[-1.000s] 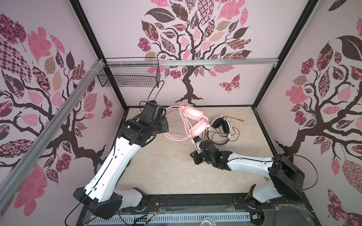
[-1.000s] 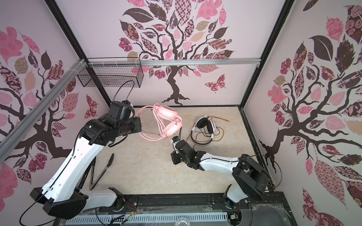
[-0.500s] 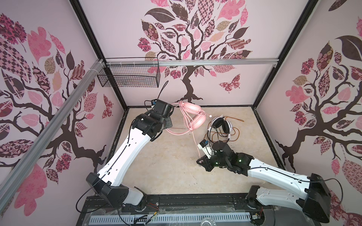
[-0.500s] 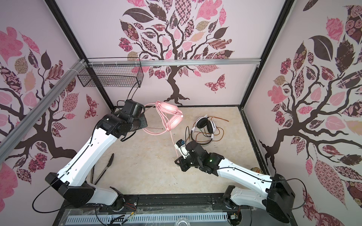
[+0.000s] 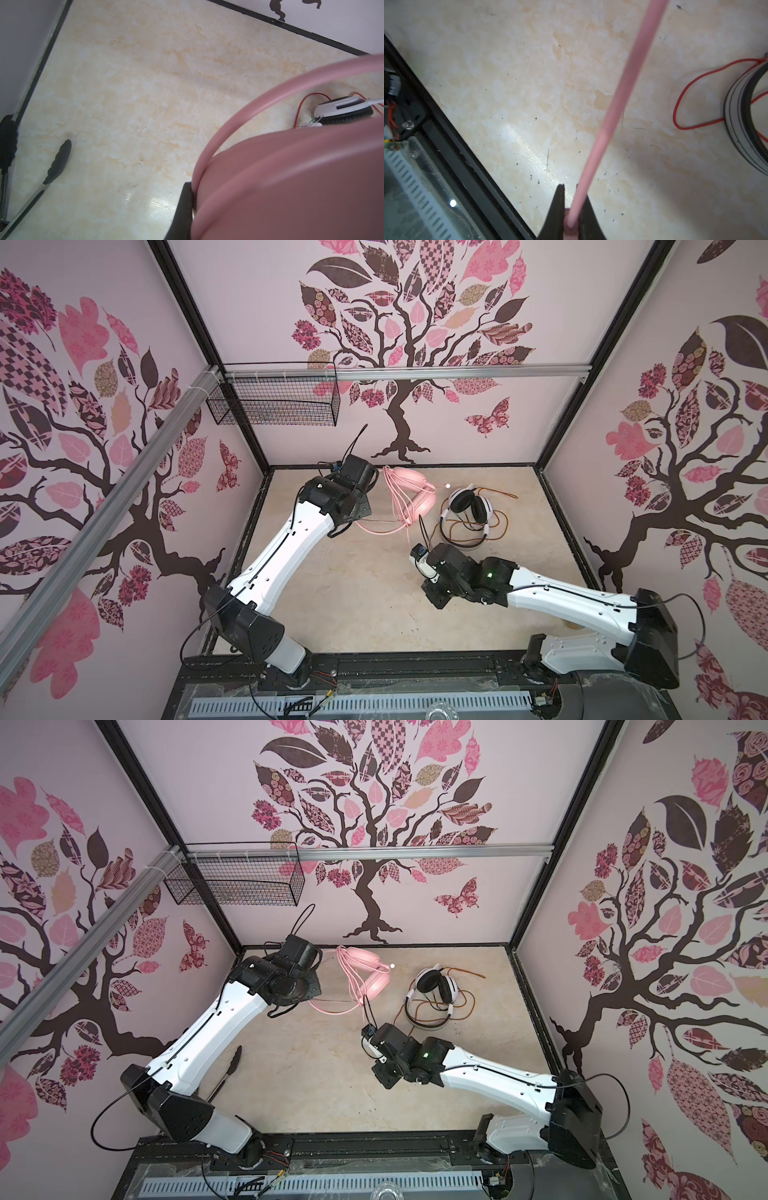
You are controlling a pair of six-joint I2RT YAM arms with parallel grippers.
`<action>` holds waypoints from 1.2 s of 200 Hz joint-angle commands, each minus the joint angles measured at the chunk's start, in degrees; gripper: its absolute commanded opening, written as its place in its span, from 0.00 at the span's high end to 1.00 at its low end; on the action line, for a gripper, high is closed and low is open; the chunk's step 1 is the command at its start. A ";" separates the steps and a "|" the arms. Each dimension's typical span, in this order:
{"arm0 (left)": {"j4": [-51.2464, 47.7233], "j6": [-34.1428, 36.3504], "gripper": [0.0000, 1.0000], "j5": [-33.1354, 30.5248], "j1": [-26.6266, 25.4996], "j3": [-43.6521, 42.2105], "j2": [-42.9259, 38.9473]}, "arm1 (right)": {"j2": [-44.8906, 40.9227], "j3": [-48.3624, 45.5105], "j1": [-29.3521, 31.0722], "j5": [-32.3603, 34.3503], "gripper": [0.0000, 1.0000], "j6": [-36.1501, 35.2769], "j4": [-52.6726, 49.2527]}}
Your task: Wrap the headphones
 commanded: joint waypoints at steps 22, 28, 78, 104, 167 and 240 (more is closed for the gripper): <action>3.69 -1.40 1.00 2.64 0.14 2.77 -2.08 | 3.44 2.73 0.82 2.91 0.95 -1.54 -2.62; 3.69 -1.33 1.00 2.84 0.08 2.87 -2.00 | 3.34 2.86 0.94 2.92 0.95 -1.67 -2.66; 6.58 0.58 1.00 16.47 0.05 3.35 -0.17 | 5.75 4.04 1.00 6.05 0.94 -3.62 -2.54; 7.91 1.12 1.00 20.21 0.09 3.03 0.20 | 7.59 6.31 1.10 7.39 0.95 -4.32 -2.11; 7.85 1.83 1.00 18.56 0.06 2.69 1.19 | 8.92 11.17 7.90 8.07 0.94 -8.26 -3.04; 4.12 3.15 1.00 8.39 0.08 5.49 1.27 | 9.25 10.68 15.70 11.03 0.94 -6.54 -6.88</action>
